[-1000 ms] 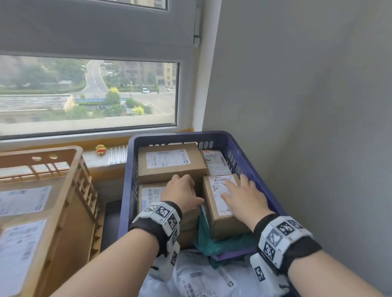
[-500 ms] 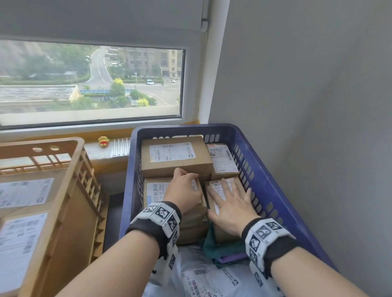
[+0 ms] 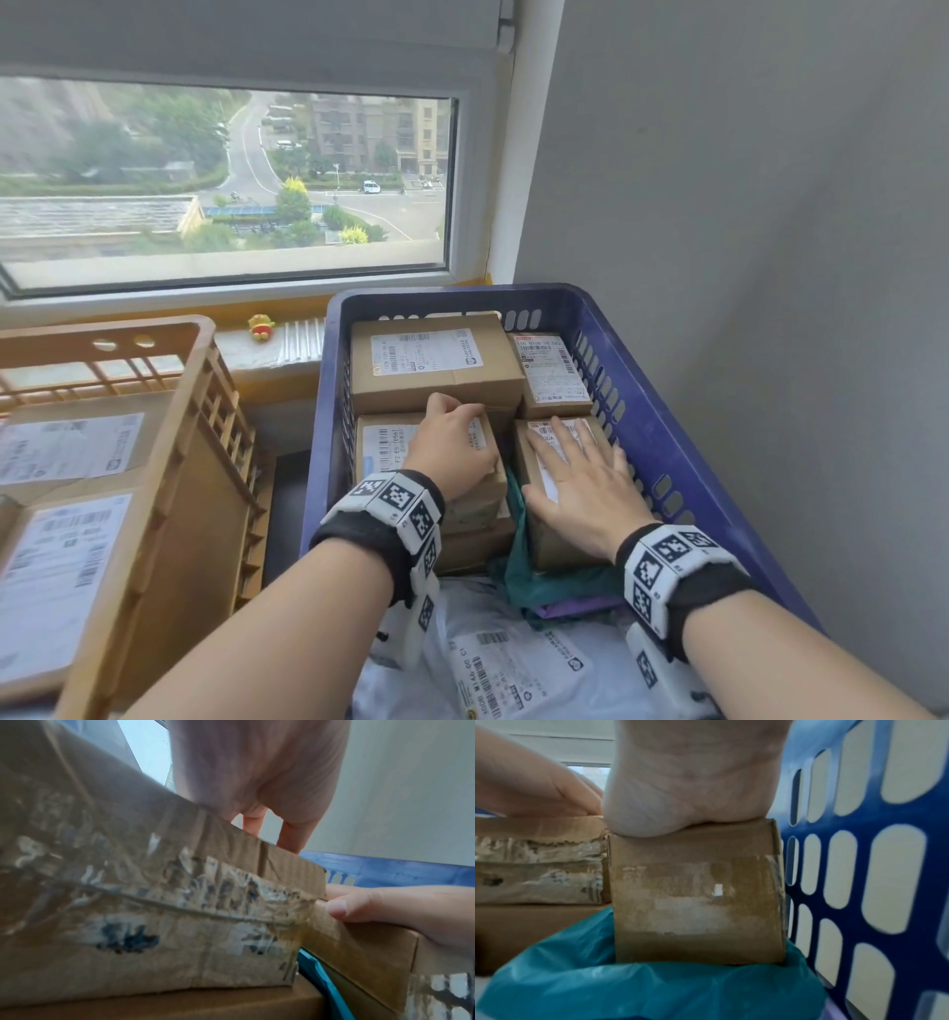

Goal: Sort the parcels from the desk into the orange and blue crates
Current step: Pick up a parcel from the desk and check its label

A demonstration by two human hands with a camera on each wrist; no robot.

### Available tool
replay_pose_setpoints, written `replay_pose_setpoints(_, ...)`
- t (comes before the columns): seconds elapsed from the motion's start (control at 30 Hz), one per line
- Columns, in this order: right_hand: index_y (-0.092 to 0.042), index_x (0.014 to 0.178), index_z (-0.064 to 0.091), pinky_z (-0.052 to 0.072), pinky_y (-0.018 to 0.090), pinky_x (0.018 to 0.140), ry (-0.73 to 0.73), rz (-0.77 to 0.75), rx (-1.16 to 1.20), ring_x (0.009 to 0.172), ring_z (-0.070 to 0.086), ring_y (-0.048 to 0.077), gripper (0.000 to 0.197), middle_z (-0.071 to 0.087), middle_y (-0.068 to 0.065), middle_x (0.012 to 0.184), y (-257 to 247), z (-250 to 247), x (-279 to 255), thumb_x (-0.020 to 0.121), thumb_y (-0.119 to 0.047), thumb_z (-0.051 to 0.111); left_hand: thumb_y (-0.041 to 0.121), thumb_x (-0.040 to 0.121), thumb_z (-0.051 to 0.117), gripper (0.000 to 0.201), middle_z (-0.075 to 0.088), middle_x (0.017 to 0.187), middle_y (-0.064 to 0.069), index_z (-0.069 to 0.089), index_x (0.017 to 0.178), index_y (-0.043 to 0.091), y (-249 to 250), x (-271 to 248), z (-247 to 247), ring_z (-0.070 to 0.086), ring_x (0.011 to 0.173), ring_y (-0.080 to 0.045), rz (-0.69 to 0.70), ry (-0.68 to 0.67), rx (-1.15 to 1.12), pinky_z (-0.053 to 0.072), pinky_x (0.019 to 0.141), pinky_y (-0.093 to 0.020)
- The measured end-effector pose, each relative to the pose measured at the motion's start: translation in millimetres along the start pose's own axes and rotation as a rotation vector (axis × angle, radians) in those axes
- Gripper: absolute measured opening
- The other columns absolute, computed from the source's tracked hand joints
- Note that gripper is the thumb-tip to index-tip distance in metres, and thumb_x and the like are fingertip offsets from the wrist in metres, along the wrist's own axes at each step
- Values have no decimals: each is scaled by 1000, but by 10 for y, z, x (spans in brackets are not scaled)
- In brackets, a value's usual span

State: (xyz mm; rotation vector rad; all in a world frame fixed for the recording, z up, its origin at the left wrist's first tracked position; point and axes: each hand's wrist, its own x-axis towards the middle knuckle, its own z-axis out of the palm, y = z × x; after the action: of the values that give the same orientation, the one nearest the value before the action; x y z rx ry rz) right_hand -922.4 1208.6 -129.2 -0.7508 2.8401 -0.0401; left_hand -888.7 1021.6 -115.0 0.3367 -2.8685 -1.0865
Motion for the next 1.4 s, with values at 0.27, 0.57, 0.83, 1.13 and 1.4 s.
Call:
replay_pose_setpoints(0.27,-34,157,-3,-3,58,120,-15,4,-29,152,-15,21,72,-12,-3,166,-14,104,17,97,-59,27,32,89,59,58,33,133,2,42,144,22,-11,0,14,45,121,-18,-5,-12,3,42,103,-33)
replay_pose_setpoints(0.57,-28,159,-1,-8,52,122,-81,12,32,152,-14,15,62,-11,-3,166,8,-64,37,104,-48,19,27,88,61,58,34,135,-1,44,143,19,74,-9,-76,43,123,-20,-55,-43,16,43,102,-30)
replay_pose_setpoints(0.83,-25,159,-4,-8,48,122,-37,-18,59,151,-15,10,60,-13,-6,165,17,-331,27,105,-44,15,27,89,61,51,40,139,-4,50,139,21,182,-48,-163,33,132,-22,-36,-26,123,30,110,-33)
replay_pose_setpoints(1.13,-24,159,4,-3,48,123,15,-54,107,152,-9,13,58,-6,-5,166,-70,-602,40,105,-40,18,28,91,58,39,44,139,-3,56,130,25,308,-103,-293,38,131,-23,-8,-46,180,34,109,-37)
replay_pose_setpoints(1.4,-24,128,62,48,41,98,159,-138,182,118,55,20,35,60,-1,131,-196,-623,42,98,-32,44,21,88,60,35,62,121,1,60,123,23,269,-280,-389,58,109,-18,-131,-50,142,48,96,-33)
